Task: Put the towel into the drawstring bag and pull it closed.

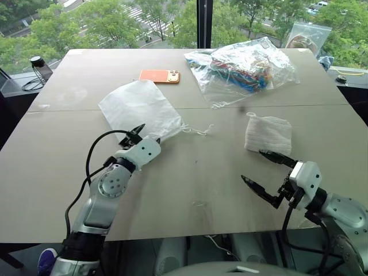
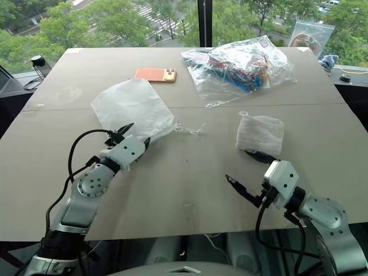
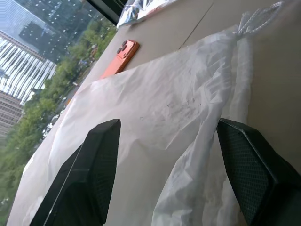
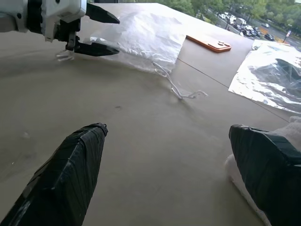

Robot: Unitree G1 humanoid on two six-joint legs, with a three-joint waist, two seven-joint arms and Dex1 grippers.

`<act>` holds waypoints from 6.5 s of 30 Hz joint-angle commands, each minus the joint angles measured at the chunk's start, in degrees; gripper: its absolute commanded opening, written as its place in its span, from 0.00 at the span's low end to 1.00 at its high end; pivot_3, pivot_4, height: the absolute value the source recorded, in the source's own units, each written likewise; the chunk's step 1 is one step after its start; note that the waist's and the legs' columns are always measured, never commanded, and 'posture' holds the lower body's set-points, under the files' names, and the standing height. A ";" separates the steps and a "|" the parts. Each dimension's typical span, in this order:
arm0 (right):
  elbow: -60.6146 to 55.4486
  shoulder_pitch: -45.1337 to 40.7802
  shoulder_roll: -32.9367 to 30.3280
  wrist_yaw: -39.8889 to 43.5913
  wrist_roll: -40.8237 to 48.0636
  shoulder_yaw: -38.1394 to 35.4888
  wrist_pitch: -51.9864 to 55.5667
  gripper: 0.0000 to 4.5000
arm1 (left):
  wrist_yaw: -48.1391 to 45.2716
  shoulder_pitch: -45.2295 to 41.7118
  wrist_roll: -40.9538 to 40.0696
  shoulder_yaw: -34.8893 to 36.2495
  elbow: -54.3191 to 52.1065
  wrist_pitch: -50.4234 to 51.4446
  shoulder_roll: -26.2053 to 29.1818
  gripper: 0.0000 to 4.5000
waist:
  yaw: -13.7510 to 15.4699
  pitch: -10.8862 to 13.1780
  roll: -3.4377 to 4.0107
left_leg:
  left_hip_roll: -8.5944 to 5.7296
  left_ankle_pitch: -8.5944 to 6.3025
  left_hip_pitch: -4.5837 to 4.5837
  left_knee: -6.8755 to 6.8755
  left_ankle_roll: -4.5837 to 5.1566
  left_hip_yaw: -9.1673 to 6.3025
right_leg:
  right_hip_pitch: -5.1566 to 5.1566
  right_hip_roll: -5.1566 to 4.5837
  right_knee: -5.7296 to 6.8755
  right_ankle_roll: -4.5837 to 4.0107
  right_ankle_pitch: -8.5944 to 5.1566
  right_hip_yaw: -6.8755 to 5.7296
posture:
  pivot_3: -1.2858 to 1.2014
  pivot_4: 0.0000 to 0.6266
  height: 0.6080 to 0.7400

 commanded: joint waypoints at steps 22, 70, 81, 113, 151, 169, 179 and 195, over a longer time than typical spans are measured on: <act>8.48 -20.70 -0.24 -17.24 5.56 -9.61 31.54 1.00 | -18.64 -24.04 -52.00 16.47 -11.43 60.70 -8.95 0.01 | -0.37 0.00 -0.02 | -0.04 0.00 -0.12 0.11 0.00 -0.34 | 0.09 0.03 0.05 -0.13 0.09 -0.29 | 0.52 0.24 1.00; 33.53 -44.77 27.55 -20.32 -0.10 7.77 27.03 0.00 | -21.35 -28.97 -52.90 1.74 -8.11 53.59 -3.23 0.00 | -1.67 -0.14 -0.24 | -0.03 0.01 -0.18 -0.16 -0.02 -0.35 | -0.11 0.09 -0.04 -0.27 0.13 -0.19 | 0.52 0.24 1.00; 38.44 -47.56 36.47 -26.77 6.01 -1.22 28.41 0.00 | -22.01 -23.27 -53.20 2.68 -11.71 53.30 -1.45 0.00 | -1.76 -0.08 -0.15 | -0.04 0.00 -0.19 -0.22 -0.02 -0.37 | -0.13 0.06 -0.04 -0.28 0.13 -0.22 | 0.52 0.24 1.00; 38.66 -48.99 35.61 -16.23 14.50 1.66 24.68 0.00 | -18.79 -25.73 -68.28 5.05 -15.28 62.41 -9.02 0.00 | -1.82 0.11 0.15 | -0.07 0.00 -0.49 -0.11 -0.02 -0.65 | -0.23 0.02 -0.07 -0.28 0.13 -0.48 | 0.52 0.24 1.00; 25.41 -41.48 15.10 -16.44 -8.17 12.35 23.43 0.75 | -29.82 -22.28 -60.98 4.91 -10.13 51.86 4.35 0.00 | -1.65 0.15 0.21 | -0.09 0.01 -0.84 -0.01 -0.02 -0.74 | -0.51 0.01 -0.09 -0.27 0.13 -0.60 | 0.52 0.24 1.00; 25.39 -43.45 17.09 -13.56 -7.26 12.53 24.33 0.02 | -29.46 -21.52 -60.79 5.12 -10.42 50.95 4.93 0.00 | -1.59 0.15 0.21 | -0.10 0.01 -0.84 0.01 -0.02 -0.74 | -0.51 -0.01 -0.07 -0.27 0.13 -0.61 | 0.52 0.24 1.00; 15.02 -40.79 10.91 -15.30 -6.65 6.57 30.37 0.02 | -28.26 -22.80 -58.84 5.71 -8.02 48.57 4.79 0.00 | -1.38 0.15 0.21 | -0.10 0.01 -0.86 0.01 -0.02 -0.74 | -0.51 -0.03 -0.07 -0.27 0.13 -0.61 | 0.52 0.24 1.00; -2.77 -36.86 -0.32 -5.87 11.06 3.60 46.03 0.02 | -34.23 -31.32 -50.86 2.85 4.81 38.80 5.42 0.00 | -1.35 0.15 0.21 | -0.11 0.01 -0.88 0.04 -0.01 -0.76 | -0.50 -0.02 -0.09 -0.27 0.13 -0.64 | 0.52 0.24 1.00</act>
